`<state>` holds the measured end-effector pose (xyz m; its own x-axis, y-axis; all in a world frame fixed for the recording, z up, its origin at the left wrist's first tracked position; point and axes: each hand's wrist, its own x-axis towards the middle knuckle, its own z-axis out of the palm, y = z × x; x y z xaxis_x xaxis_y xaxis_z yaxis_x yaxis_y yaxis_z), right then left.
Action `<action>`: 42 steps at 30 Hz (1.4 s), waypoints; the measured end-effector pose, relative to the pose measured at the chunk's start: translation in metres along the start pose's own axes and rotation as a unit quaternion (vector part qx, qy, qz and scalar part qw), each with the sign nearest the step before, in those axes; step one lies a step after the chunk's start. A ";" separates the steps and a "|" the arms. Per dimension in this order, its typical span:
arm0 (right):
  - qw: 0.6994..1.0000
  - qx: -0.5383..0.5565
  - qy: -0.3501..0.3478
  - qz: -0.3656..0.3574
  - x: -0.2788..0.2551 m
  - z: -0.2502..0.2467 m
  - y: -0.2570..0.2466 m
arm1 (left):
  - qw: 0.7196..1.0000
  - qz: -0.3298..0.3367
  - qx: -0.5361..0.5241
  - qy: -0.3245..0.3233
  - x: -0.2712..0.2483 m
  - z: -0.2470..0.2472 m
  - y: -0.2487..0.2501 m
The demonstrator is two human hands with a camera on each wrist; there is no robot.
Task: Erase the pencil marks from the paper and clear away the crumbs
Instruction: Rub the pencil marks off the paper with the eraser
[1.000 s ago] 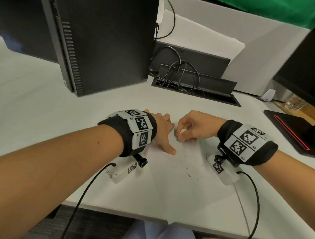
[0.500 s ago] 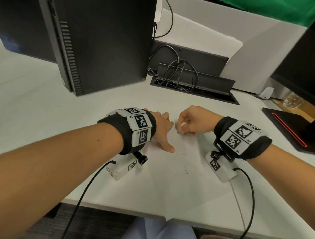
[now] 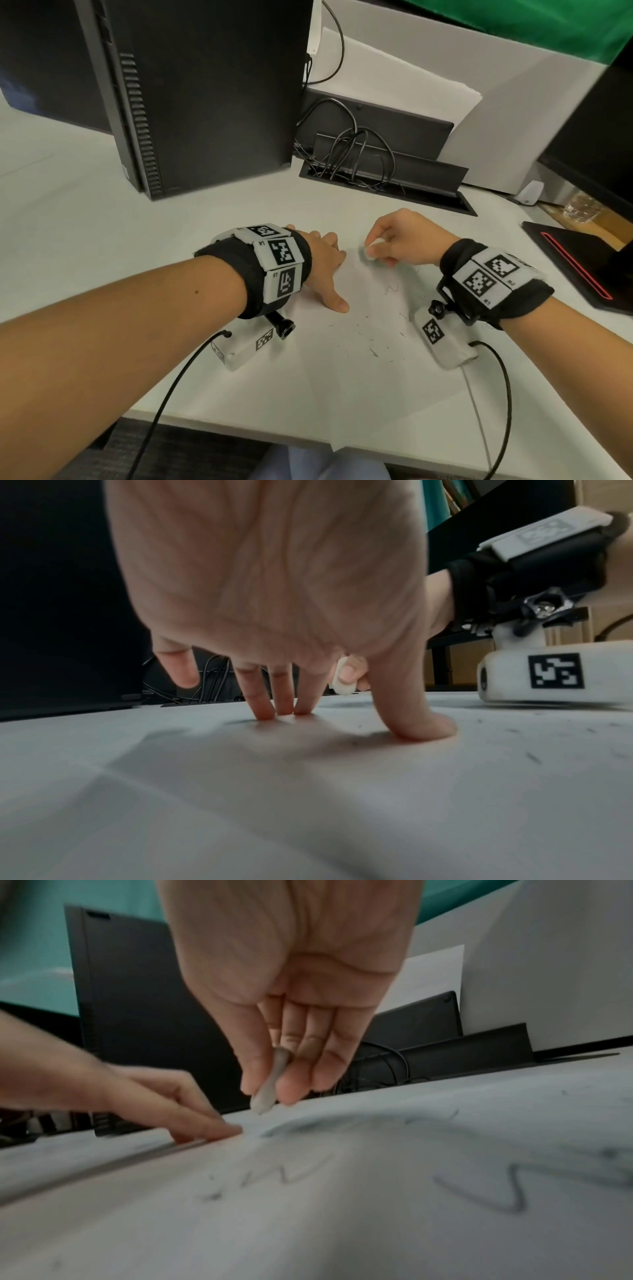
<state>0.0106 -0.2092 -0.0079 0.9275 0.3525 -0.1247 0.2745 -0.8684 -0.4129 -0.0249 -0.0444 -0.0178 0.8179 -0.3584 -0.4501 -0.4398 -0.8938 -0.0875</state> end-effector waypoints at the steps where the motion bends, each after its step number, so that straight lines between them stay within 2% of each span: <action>1: 1.000 0.014 0.002 0.007 0.000 -0.001 0.002 | 1.000 0.000 -0.003 0.001 0.000 0.000 0.000; 6: 0.998 0.037 -0.047 0.026 -0.001 0.003 -0.001 | 1.000 0.003 -0.008 0.001 0.000 0.000 -0.001; 10: 0.985 0.052 -0.165 0.006 -0.009 0.006 -0.012 | 1.000 0.001 -0.012 0.001 0.002 0.001 -0.001; 11: 0.986 0.043 -0.163 0.005 -0.009 0.006 -0.011 | 1.000 0.002 -0.012 0.001 0.002 0.001 -0.002; 14: 0.997 -0.034 -0.075 0.010 -0.006 0.001 -0.007 | 1.000 0.005 -0.012 -0.002 0.002 0.001 -0.002; 18: 0.993 0.012 -0.114 0.018 -0.009 0.001 -0.007 | 1.000 0.007 -0.015 -0.001 0.001 0.000 -0.003; 29: 0.994 -0.030 -0.100 -0.001 0.003 0.005 -0.024 | 0.996 0.024 -0.086 0.022 -0.006 0.003 -0.024; 34: 0.983 0.004 -0.175 -0.049 0.002 0.019 -0.042 | 0.995 0.040 -0.095 0.013 -0.006 0.001 -0.024; 38: 0.995 -0.080 -0.053 -0.029 0.010 0.013 -0.031 | 0.997 0.029 -0.069 0.008 -0.007 0.001 -0.022; 42: 0.991 0.004 -0.133 -0.027 0.005 0.014 -0.029 | 0.998 0.023 -0.052 0.004 -0.007 0.001 -0.022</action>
<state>0.0034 -0.1775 -0.0092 0.8112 0.4788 -0.3356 0.3187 -0.8433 -0.4328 -0.0211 -0.0225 -0.0137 0.8004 -0.4018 -0.4449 -0.4369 -0.8992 0.0262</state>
